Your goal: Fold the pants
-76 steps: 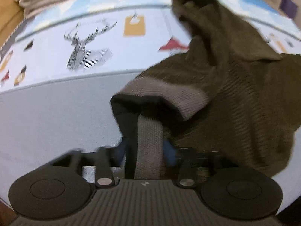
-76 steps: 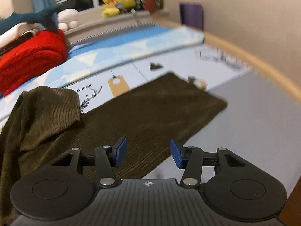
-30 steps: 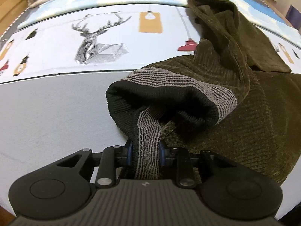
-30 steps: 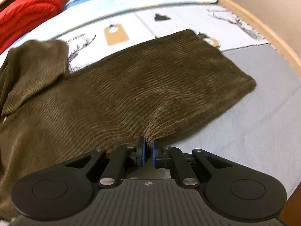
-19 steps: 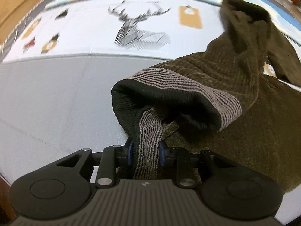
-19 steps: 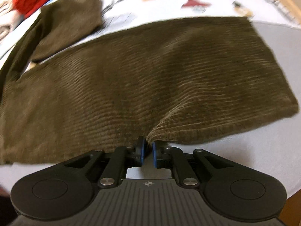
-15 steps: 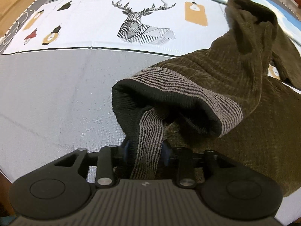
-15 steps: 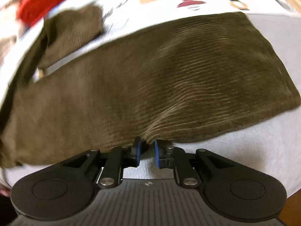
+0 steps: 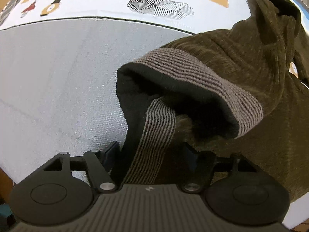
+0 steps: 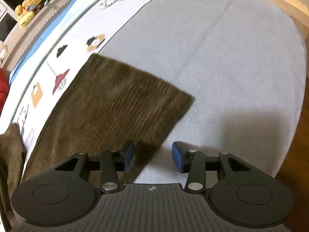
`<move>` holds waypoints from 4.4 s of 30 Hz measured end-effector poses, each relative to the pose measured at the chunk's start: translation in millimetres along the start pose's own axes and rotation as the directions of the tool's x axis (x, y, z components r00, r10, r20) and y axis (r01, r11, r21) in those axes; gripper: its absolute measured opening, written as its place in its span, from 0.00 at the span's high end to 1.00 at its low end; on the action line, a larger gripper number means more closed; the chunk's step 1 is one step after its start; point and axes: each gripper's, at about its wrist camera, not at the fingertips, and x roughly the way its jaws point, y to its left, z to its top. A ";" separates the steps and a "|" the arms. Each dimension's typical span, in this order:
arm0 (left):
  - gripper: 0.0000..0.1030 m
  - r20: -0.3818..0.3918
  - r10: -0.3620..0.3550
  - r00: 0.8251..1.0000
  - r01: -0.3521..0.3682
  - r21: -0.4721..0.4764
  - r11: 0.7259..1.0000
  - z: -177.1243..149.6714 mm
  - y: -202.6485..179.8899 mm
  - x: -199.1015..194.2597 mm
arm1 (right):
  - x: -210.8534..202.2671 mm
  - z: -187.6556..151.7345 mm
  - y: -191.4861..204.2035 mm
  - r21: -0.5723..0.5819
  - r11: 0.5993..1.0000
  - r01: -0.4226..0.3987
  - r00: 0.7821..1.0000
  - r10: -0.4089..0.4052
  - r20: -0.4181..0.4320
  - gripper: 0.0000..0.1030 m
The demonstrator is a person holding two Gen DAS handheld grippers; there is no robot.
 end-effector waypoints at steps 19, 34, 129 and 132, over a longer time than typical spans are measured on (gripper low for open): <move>0.71 0.141 -0.098 0.985 0.064 0.226 0.972 -25.6 -14.3 -53.8 | -68.8 8.3 -28.9 -0.029 0.990 0.141 0.974 -0.134 0.183 0.91; 0.51 0.172 -0.034 0.984 -0.017 0.291 0.957 -33.4 -10.7 -71.4 | -47.7 5.7 -28.1 -0.115 0.947 0.300 0.954 -0.296 0.046 0.81; 0.60 -0.010 -0.510 0.860 0.322 0.785 0.529 39.3 -240.1 -21.1 | 12.1 150.9 273.1 -0.183 0.983 0.022 0.973 0.021 0.229 0.73; 0.53 0.073 -0.564 0.823 0.358 0.703 0.614 65.0 -213.3 -36.1 | 41.1 113.0 230.1 -0.098 0.993 -0.062 0.981 0.079 0.177 0.71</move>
